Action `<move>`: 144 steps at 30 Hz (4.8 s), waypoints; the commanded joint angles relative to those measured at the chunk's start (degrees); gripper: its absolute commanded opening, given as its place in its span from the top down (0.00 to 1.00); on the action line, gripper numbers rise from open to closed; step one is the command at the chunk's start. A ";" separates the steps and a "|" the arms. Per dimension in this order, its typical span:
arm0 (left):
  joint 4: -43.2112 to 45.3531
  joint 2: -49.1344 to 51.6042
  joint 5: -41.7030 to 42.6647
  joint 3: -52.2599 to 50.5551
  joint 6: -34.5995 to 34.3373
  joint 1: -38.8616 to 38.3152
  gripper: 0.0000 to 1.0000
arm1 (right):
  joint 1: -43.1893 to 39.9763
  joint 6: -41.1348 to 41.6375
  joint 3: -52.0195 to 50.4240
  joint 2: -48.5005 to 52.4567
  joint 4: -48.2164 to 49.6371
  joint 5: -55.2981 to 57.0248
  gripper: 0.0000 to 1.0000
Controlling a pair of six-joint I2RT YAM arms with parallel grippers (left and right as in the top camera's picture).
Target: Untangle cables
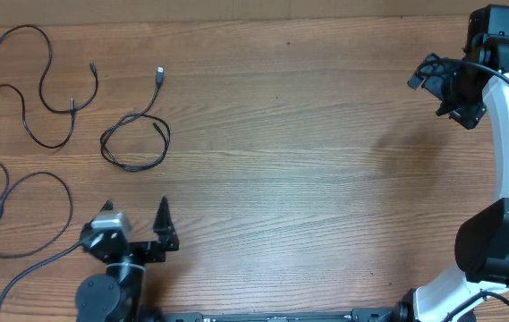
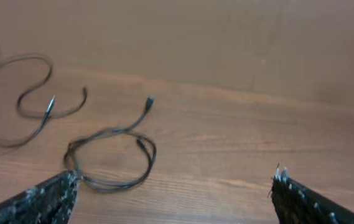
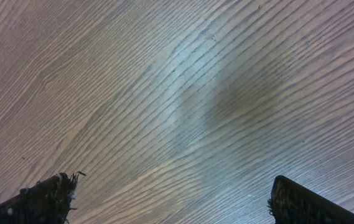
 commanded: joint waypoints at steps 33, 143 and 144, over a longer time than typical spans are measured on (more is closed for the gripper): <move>23.28 -0.55 9.51 -18.97 18.82 7.06 0.01 | -0.11 -0.07 0.22 -0.90 0.26 0.37 0.00; 23.32 -0.48 7.80 -18.97 10.91 7.04 0.00 | 8.31 -7.50 -71.01 -70.44 34.56 2.27 0.00; 23.32 -0.48 7.80 -18.97 10.88 7.04 0.00 | 8.31 -7.48 -72.39 -70.44 36.74 1.09 0.00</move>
